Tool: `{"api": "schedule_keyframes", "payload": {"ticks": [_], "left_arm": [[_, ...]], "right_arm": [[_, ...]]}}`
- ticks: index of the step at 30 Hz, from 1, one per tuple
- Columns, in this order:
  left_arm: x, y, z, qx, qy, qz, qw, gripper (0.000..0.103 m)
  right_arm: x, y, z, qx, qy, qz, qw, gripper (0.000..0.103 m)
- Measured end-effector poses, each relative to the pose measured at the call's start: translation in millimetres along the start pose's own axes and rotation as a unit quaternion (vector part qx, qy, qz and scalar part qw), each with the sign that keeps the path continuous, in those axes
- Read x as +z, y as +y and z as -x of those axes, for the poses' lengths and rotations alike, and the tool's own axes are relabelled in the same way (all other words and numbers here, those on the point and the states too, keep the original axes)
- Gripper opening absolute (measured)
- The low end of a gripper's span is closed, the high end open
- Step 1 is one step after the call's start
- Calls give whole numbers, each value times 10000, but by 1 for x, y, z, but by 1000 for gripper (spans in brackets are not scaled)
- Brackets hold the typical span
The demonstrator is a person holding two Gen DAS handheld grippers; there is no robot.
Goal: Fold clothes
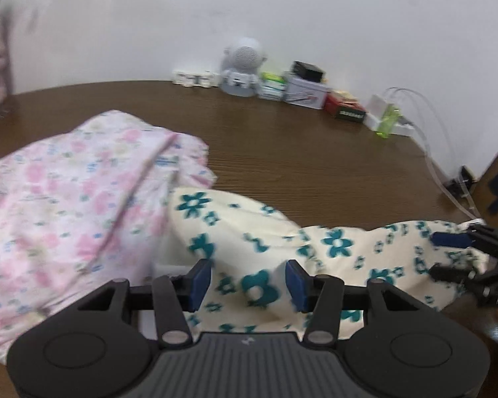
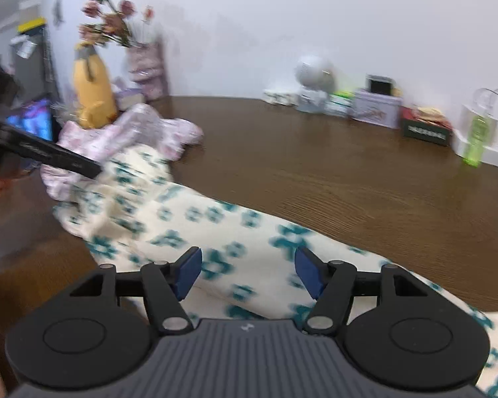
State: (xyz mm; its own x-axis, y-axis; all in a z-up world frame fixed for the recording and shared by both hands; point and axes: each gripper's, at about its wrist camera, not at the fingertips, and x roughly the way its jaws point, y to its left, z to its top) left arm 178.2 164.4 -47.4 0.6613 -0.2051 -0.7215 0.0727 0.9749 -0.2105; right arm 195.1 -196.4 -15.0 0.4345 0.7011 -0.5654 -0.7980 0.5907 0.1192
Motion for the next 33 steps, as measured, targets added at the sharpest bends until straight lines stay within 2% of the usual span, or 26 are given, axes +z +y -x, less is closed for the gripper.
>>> {"api": "schedule_keyframes", "payload": {"ticks": [3,5,8,11,15,18,20,22,26,30,33], "left_arm": [[3,3,-12,-315,134,83,9994,36],[6,8,-20,-526,218,214,9981,4],[10,10,-15,-711,75,244,9971,3],[17,8,0,-896,-191,199,9956,3],[26,3,19,-1049,-470,71,9933,3],[31,0,31,-1130,-623,-19,9916,2],[32,-1,34,-1106,-661,-70,9916,2],[33,-1,37,-1075,-687,-115,9918,2],[22,7,25,-830,-405,-47,9957,3],[15,16,12,-751,-225,170,9968,23],[17,20,2,-788,-199,361,9960,34]], "right_arm": [[8,27,-6,232,39,529,9983,64],[14,45,-17,454,144,839,9953,64],[23,69,-35,721,321,1366,9875,62],[30,88,-58,743,515,1777,9799,56],[38,97,-74,555,611,1917,9780,45],[42,103,-81,383,638,1990,9772,44],[45,106,-86,268,657,2037,9765,39],[47,110,-90,155,710,2090,9752,22],[41,118,-94,18,858,2284,9698,12],[42,125,-83,-222,503,2477,9673,9],[41,136,-70,-532,124,2812,9581,9]]}}
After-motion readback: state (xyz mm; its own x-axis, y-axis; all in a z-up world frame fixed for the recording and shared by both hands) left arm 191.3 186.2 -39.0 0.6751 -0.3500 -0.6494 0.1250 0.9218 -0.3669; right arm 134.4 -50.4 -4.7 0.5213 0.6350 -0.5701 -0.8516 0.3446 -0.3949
